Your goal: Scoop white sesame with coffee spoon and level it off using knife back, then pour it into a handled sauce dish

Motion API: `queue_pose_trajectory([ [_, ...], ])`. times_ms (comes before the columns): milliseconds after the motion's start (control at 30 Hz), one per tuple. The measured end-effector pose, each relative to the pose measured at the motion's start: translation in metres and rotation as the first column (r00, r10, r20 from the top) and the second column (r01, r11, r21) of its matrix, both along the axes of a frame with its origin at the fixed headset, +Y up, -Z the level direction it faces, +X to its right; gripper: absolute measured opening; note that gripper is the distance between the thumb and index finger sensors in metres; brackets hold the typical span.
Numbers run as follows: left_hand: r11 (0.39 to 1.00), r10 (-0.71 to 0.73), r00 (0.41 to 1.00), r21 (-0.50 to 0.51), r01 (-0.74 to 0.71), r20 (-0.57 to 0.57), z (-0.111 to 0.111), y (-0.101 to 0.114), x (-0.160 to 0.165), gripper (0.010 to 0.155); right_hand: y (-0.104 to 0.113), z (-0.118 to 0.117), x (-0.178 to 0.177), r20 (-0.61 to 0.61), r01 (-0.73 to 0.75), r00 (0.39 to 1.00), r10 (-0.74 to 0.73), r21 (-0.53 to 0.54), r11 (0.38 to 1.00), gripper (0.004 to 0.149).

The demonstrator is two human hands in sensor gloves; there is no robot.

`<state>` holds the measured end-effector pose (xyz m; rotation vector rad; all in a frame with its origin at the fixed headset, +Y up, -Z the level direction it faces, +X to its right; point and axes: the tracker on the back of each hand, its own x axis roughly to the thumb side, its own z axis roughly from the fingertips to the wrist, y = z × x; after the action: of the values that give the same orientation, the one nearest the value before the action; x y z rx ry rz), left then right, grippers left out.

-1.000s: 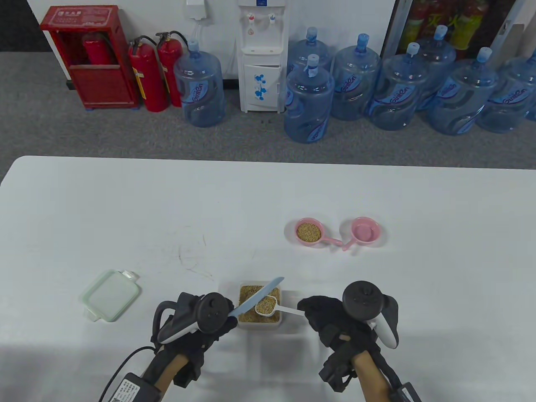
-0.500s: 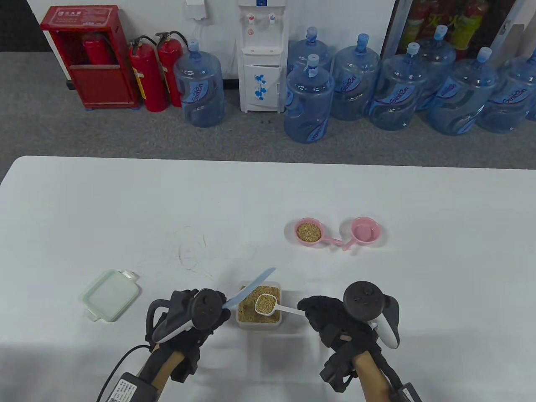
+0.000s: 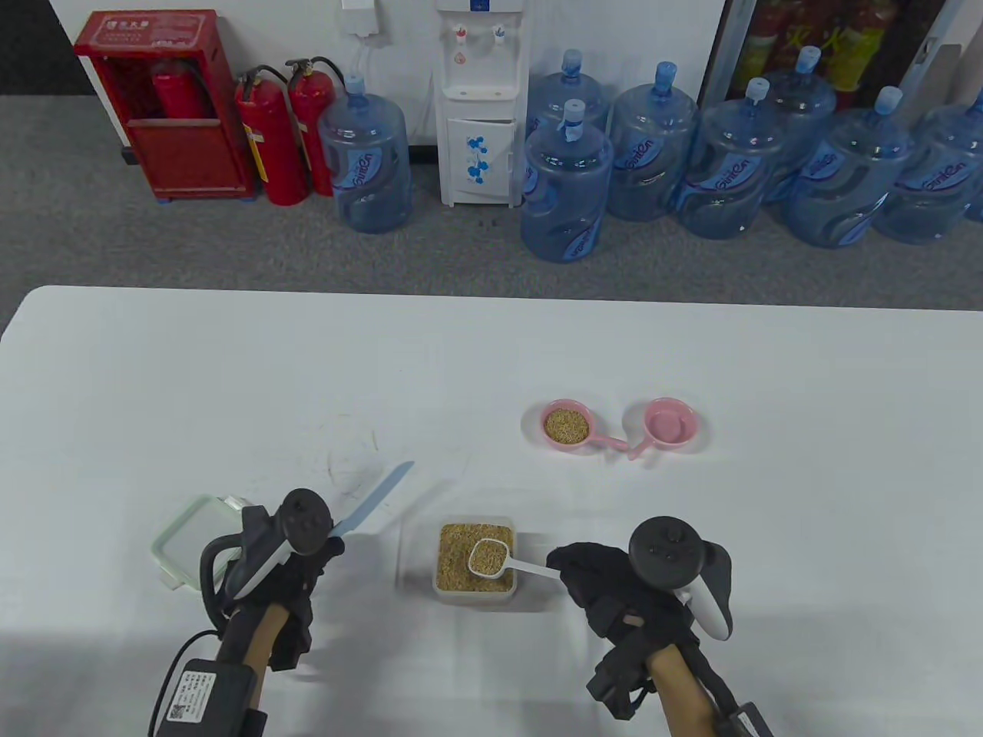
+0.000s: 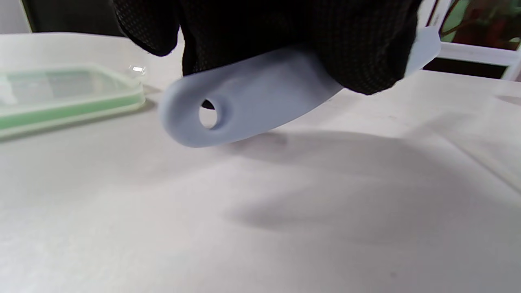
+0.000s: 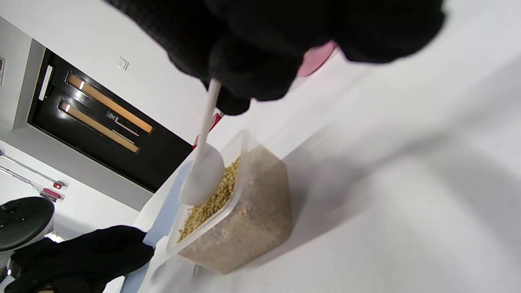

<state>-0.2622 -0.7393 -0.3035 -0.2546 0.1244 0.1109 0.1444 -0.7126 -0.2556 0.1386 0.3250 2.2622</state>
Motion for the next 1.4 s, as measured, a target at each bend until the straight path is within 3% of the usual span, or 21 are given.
queue_pose_trajectory([
  [233, 0.987, 0.000, 1.000, -0.160, -0.002, -0.012, -0.006, -0.014, -0.005, 0.041, 0.000, 0.000, -0.001, 0.005, -0.004, 1.000, 0.004, 0.003, 1.000, 0.042],
  [367, 0.986, 0.014, 0.999, -0.165, -0.019, -0.031, -0.008, -0.015, -0.008, 0.041, -0.001, 0.000, -0.001, 0.001, -0.007, 1.000, 0.007, 0.000, 1.000, 0.042],
  [733, 0.992, -0.040, 0.998, -0.124, 0.035, -0.042, -0.008, -0.015, -0.006, 0.041, -0.001, 0.000, -0.003, -0.005, -0.013, 1.000, 0.013, -0.001, 1.000, 0.042],
  [867, 0.984, -0.159, 0.987, -0.088, 0.156, -0.033, -0.008, -0.016, 0.000, 0.042, -0.002, 0.000, -0.003, -0.005, -0.012, 1.000, 0.012, -0.002, 1.000, 0.042],
  [1200, 0.956, -0.277, 0.961, -0.094, 0.277, 0.009, -0.005, -0.012, 0.015, 0.048, -0.002, 0.001, -0.003, -0.003, -0.012, 1.000, 0.012, -0.003, 1.000, 0.042],
  [1333, 0.962, -0.272, 0.962, -0.003, 0.272, 0.023, 0.001, 0.002, 0.024, 0.055, -0.002, 0.001, -0.002, -0.003, -0.010, 1.000, 0.010, 0.000, 1.000, 0.042],
  [1400, 0.965, -0.250, 0.968, 0.090, 0.246, 0.034, 0.008, 0.013, 0.031, 0.057, -0.002, 0.001, -0.002, -0.003, -0.006, 1.000, 0.006, 0.001, 1.000, 0.042],
])
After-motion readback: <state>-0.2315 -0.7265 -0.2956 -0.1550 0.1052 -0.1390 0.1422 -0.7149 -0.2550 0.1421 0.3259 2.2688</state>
